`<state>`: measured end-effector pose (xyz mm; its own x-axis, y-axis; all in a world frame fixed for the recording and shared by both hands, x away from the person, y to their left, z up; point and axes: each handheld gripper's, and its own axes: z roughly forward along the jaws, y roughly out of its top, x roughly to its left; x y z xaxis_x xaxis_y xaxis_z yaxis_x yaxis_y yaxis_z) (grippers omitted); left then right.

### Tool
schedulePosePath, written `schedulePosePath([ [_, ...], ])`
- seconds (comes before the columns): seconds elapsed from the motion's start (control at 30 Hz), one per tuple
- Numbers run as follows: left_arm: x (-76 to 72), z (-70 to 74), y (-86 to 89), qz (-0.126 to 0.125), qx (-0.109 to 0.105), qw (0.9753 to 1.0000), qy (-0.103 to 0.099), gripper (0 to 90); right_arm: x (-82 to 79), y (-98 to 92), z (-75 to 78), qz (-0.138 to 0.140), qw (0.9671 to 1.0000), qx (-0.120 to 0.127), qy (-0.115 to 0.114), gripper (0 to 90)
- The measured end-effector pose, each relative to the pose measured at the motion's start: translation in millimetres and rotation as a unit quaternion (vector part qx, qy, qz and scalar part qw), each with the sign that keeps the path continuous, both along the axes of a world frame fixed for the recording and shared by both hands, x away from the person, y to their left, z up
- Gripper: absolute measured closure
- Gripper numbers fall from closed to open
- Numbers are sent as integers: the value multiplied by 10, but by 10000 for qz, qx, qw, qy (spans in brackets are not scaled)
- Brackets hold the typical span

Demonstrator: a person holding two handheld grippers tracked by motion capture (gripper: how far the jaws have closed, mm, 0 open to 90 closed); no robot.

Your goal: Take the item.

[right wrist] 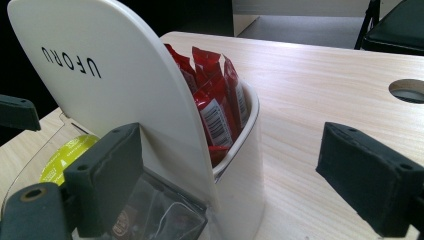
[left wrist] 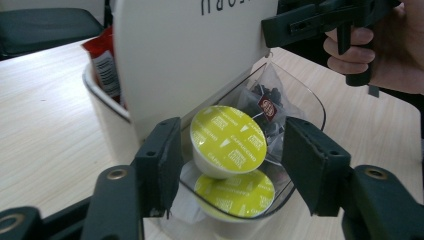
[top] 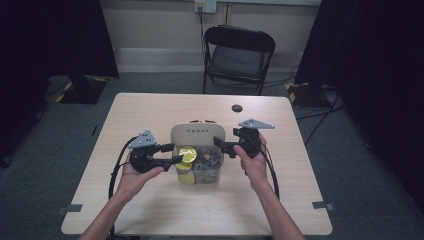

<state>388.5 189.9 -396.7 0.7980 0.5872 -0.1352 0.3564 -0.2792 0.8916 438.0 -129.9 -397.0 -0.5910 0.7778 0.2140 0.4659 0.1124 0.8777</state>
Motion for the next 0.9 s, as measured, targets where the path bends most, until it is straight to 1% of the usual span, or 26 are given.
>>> schedulePosePath([
  [0.03,11,-6,-20,-12,-2,10000,5,422,1,0,-2,-1,10000,4,0,105],
  [0.07,18,-10,-35,-5,44,10000,12,421,2,-1,-4,-1,10000,8,0,104],
  [0.1,28,-18,-45,-37,33,10000,22,421,2,-3,-5,-2,10000,14,4,104],
  [0.13,40,-23,-59,-61,59,9999,54,419,3,-4,-5,-8,10000,17,14,104],
  [0.17,48,-39,-82,-82,34,9999,90,411,3,-6,-6,-4,10000,22,20,104],
  [0.2,54,-41,-89,-83,113,9999,71,404,4,-6,-6,-8,10000,23,22,104],
  [0.23,59,-53,-109,-108,90,9998,112,404,4,-6,-6,-8,10000,22,19,103],
  [0.27,63,-58,-119,-118,118,9998,121,404,4,-6,-6,-9,10000,22,18,103],
  [0.43,94,-93,-159,-113,113,9998,130,398,2,-5,-7,-10,10000,24,19,103],
  [0.47,99,-95,-163,-90,170,9997,142,398,1,-4,-7,-11,10000,24,18,103],
  [0.53,115,-111,-166,-95,193,9996,155,397,1,-5,-7,-12,10000,27,23,104],
  [0.57,126,-129,-171,-62,162,9998,141,396,0,-5,-7,-13,10000,28,23,104],
  [0.6,132,-134,-165,-98,161,9997,167,399,-1,-4,-6,-12,10000,24,16,106],
  [0.67,128,-152,-169,-111,69,9998,157,392,-2,-5,-5,-10,10000,22,15,107],
  [0.77,133,-161,-172,-123,80,9998,144,395,-1,-6,-7,-12,10000,28,21,106],
  [0.8,141,-167,-173,-125,92,9998,138,409,-1,-5,-8,-13,10000,29,21,106],
  [0.83,147,-174,-175,-127,65,9997,175,434,-1,-4,-9,-10,10000,24,20,106],
  [0.9,171,-188,-169,-199,-11,9995,235,452,-3,-3,-11,-10,10000,25,28,109],
])
